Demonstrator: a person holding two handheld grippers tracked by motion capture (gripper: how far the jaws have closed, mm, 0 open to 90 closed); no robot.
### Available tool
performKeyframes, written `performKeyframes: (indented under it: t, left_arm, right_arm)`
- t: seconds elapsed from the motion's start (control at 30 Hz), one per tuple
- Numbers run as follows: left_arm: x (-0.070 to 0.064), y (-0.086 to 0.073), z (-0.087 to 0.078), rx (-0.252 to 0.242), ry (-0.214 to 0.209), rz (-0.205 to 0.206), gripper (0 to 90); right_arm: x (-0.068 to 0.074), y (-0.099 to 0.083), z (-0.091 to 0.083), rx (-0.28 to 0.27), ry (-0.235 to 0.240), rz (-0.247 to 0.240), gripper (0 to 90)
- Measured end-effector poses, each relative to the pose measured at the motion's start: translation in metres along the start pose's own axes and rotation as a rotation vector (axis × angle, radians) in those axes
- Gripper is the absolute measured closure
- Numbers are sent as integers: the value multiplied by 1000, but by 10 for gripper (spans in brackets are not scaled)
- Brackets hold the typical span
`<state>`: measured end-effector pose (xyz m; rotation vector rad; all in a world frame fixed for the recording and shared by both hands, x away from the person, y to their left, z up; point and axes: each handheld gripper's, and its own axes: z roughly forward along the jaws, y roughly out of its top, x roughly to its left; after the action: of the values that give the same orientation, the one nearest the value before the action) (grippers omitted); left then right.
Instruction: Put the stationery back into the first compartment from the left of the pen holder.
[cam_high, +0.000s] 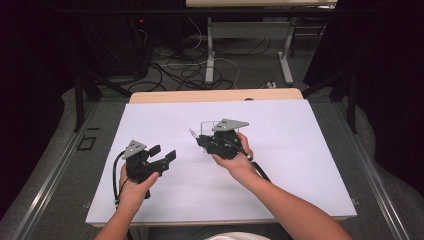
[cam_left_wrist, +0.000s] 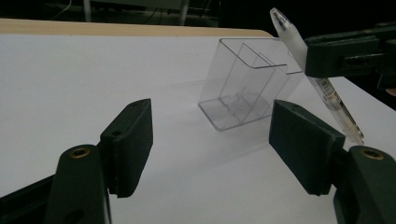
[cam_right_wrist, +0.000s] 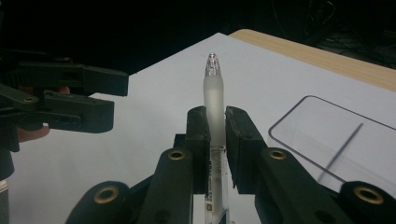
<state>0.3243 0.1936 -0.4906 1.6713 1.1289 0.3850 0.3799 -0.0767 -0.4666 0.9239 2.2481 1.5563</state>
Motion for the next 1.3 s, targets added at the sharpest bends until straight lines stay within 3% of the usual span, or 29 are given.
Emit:
performKeyframes:
  t: [0.23,0.37,0.47,0.53,0.77,0.93,0.97,1.03,1.13,1.23,1.3]
  left_arm:
    - [-16,3,4,-21,-39,14,390]
    - [-26,4,10,9,-86,12,403]
    - [-33,6,15,13,-92,22,407]
    - [-36,9,17,27,-104,-1,416]
    - [-48,13,31,14,-199,-153,478]
    - [-55,15,44,58,-275,-232,512]
    - [-56,15,46,62,-278,-231,512]
    - [-55,15,53,101,-330,-272,538]
    - [-58,13,60,129,-328,-277,571]
    - [-59,10,64,157,-371,-303,580]
    - [-60,7,65,150,-379,-308,581]
  right_arm:
    - [-6,-7,-28,-57,-13,46,802]
    - [-9,-9,-35,-94,-13,68,802]
    - [-10,-10,-37,-105,-14,62,802]
    - [-11,-11,-39,-112,-17,66,802]
    - [-17,-11,-43,-134,-23,82,802]
    - [-18,-16,-42,-125,-25,89,802]
    - [-18,-16,-42,-125,-25,89,802]
    - [-18,-17,-41,-137,-25,91,802]
    - [-16,-16,-42,-136,-21,95,801]
    - [-15,-17,-42,-141,-23,84,801]
    - [-13,-18,-41,-136,-23,82,801]
